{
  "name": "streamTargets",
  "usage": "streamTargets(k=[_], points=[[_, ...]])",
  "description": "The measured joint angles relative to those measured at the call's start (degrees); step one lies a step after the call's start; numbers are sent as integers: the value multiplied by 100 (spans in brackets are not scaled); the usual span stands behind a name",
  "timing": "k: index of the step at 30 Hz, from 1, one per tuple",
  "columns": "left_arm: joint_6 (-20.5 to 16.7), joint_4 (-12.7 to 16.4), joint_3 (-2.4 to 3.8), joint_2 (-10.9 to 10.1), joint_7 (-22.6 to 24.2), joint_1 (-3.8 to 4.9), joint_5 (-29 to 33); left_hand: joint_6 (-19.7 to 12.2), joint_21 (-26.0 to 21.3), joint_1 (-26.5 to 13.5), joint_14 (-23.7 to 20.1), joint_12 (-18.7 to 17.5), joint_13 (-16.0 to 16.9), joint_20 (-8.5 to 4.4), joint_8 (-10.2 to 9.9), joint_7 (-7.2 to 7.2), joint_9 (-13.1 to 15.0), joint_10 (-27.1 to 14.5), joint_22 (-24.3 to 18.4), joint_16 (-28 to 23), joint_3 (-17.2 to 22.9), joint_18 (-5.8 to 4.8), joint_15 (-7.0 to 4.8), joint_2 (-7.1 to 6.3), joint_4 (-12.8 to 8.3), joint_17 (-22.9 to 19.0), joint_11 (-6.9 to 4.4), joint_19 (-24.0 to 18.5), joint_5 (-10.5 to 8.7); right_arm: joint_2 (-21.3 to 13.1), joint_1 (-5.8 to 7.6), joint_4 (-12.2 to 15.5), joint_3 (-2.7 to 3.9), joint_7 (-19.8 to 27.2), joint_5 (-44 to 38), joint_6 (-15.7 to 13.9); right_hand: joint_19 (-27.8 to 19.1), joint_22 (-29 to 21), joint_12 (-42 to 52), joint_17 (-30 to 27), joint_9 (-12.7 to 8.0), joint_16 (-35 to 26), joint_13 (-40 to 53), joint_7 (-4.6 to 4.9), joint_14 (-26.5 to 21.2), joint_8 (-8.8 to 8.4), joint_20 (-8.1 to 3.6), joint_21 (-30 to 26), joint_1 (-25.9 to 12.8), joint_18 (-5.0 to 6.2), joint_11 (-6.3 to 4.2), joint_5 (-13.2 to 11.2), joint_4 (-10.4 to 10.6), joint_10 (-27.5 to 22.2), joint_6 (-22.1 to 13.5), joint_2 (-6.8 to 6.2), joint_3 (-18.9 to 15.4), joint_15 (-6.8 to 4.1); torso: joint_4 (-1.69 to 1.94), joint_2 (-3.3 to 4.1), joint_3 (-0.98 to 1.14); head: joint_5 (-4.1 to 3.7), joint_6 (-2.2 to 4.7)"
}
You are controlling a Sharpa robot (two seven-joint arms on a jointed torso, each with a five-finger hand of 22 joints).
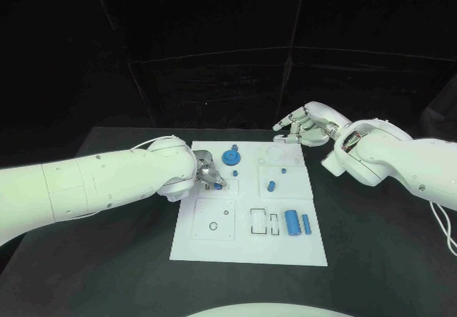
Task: Assemble the parts on the task board
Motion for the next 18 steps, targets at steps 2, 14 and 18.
streamTargets(k=[2,14,18], points=[[2,-9,-1,7,-1,-1,0,36,6,-71,20,0,12,0,0,2,-18,15,0,0,-80,-4,-20,22,49,0,15,0,0,0,0,2,0,0,0,0,0,-3,0,-2,0,-1,-3,0,0,0,0,0,0,0,0,0,0,0,0,0,0,0,0,-1,0,-3,-1],[9,-64,-4,60,-12,-5,0,119,29,-315,20,24,23,0,0,5,-130,55,0,0,-739,-87,-20,33,332,0,14,0,0,-1,0,14,0,-1,-1,0,-23,-31,-60,-33,0,-26,-40,0,0,0,-23,-33,0,1,0,0,16,0,0,0,-15,0,0,-1,-1,-16,9],[10,-68,-4,58,-14,-5,0,140,29,-345,21,24,23,0,0,-15,-170,55,0,0,-1004,-87,-20,9,401,0,14,0,0,-2,0,16,0,-1,-1,0,-23,-36,-60,-33,0,-55,-39,0,0,0,-23,-34,-30,1,0,0,31,0,0,30,-31,0,0,0,-1,-23,5]])
